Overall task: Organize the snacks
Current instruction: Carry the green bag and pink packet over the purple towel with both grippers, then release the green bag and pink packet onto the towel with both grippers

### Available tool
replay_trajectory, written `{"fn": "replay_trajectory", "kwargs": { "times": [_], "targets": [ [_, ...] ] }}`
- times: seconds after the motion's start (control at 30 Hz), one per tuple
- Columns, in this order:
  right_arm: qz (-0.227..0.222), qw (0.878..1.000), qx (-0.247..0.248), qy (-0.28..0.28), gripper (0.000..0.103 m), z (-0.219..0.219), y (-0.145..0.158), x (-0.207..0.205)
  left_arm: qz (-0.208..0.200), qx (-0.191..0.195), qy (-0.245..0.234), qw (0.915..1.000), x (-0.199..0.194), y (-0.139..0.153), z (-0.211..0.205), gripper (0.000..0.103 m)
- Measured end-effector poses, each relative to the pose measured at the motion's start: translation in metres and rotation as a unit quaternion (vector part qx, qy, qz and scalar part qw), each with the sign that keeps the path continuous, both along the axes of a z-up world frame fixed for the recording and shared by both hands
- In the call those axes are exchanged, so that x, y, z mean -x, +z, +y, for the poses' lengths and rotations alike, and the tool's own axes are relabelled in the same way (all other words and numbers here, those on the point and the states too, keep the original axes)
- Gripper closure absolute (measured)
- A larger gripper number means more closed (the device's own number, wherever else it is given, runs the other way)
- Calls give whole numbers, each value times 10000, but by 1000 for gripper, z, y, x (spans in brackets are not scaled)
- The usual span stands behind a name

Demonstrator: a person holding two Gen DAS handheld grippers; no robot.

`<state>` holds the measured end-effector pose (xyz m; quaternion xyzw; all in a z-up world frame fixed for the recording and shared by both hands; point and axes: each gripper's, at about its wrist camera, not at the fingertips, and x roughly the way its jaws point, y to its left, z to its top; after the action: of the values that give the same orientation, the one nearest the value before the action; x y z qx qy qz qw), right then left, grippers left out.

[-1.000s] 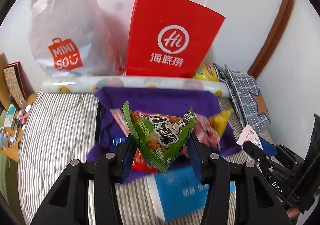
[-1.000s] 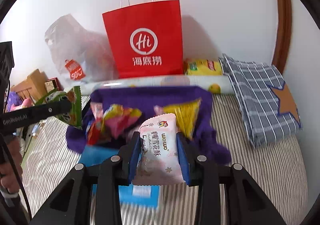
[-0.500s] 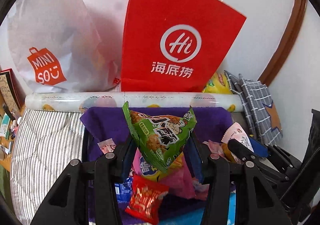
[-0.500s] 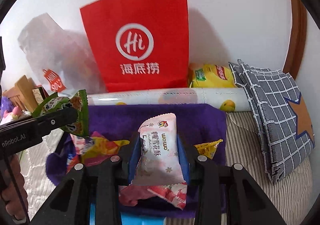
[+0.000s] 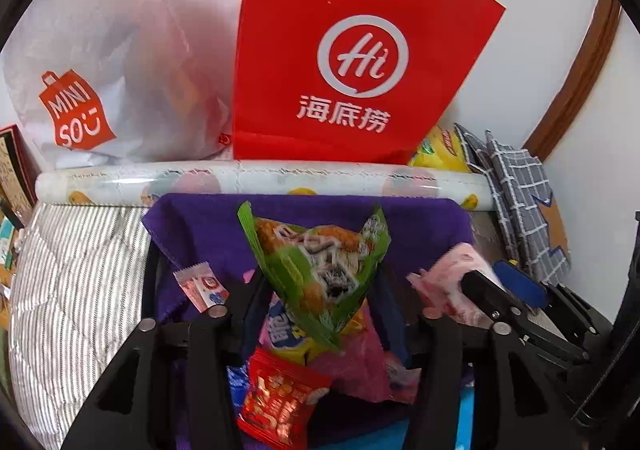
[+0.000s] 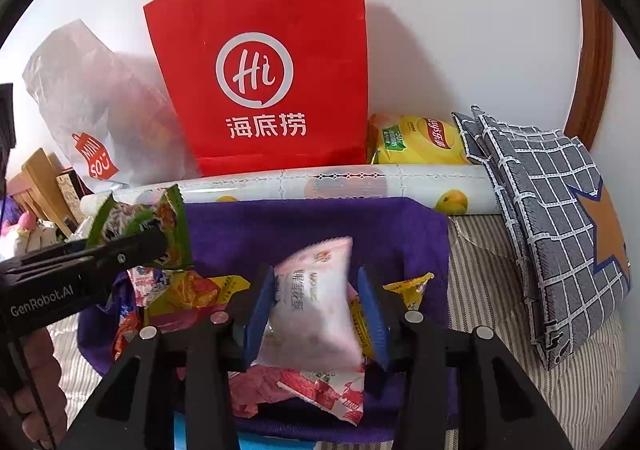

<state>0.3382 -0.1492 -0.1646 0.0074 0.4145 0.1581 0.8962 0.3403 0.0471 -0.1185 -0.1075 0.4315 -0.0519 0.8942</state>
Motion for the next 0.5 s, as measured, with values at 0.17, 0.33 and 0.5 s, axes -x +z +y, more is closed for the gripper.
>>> {"fn": "replay_trajectory", "kwargs": {
  "times": [0.17,0.33,0.5],
  "targets": [
    [-184,9997,-94,-113,47,-4,24,17,-115,-180,79,9997,19,18,-4,30],
    [-407,9990,-76,-163,40,-8,52,46,-239,-286,56,9993,48,40,-7,22],
    [-409,9989,-34,-247,40,-18,77,85,-336,-261,-7,9991,85,58,-14,19]
  ]
}}
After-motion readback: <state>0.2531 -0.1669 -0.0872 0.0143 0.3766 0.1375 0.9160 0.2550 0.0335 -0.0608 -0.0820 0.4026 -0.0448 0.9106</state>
